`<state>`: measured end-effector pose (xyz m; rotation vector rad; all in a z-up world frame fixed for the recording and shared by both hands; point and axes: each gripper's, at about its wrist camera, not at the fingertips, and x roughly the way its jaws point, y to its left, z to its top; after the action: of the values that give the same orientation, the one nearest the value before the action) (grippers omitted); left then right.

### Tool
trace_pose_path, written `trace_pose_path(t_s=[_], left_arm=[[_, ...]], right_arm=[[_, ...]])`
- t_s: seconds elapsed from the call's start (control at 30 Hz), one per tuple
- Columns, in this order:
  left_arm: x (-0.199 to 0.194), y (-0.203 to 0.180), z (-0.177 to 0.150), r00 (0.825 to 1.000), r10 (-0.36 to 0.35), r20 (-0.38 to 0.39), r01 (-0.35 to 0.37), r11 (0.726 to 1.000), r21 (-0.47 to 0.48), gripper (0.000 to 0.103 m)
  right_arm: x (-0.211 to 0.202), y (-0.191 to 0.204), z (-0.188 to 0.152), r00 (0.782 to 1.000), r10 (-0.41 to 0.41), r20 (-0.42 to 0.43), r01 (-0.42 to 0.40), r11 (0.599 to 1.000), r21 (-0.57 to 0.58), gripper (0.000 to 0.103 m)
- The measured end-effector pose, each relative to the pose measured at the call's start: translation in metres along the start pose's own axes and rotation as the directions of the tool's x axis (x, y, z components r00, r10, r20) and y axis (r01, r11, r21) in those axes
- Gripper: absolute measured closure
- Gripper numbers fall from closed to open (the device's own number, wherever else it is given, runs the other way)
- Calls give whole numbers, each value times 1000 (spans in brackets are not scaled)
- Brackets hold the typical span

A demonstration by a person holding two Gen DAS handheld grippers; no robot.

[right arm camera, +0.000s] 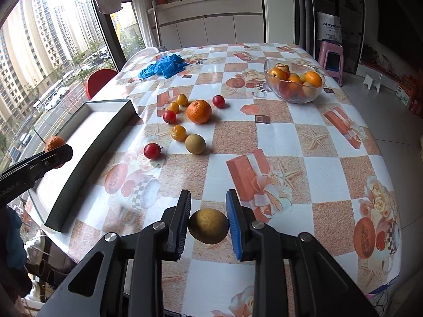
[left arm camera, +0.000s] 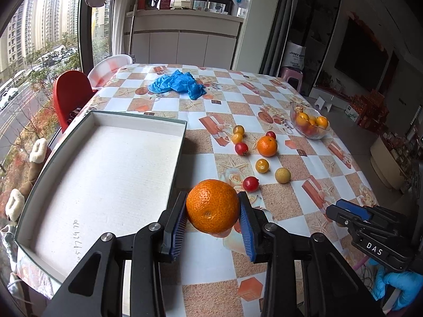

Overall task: Organize fruits
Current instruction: 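Lower the orange and yellow fruit into the white tray while opening both tools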

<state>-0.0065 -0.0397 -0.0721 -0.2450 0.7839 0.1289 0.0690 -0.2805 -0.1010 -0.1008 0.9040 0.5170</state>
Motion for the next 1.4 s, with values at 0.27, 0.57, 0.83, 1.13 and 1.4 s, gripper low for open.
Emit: trace_pose_path(t_s=[0.27, 0.57, 0.83, 1.13, 1.4], left_arm=[[-7, 38, -1, 999, 42, 17, -41, 998, -46, 65], [-10, 90, -5, 994, 111, 24, -108, 988, -106, 65], [5, 128, -17, 987, 162, -23, -164, 972, -168, 65], [20, 145, -23, 984, 168, -63, -178, 965, -191, 65], [30, 147, -26, 978, 188, -86, -201, 962, -187, 53]], right_arm=[[7, 51, 18, 999, 48, -10, -49, 995, -85, 73], [27, 123, 36, 992, 118, -40, -124, 974, -189, 73], [48, 184, 43, 980, 179, -90, -197, 942, -271, 73], [74, 222, 44, 969, 202, -146, -239, 919, -314, 73], [86, 224, 42, 966, 184, -181, -235, 917, -322, 66]])
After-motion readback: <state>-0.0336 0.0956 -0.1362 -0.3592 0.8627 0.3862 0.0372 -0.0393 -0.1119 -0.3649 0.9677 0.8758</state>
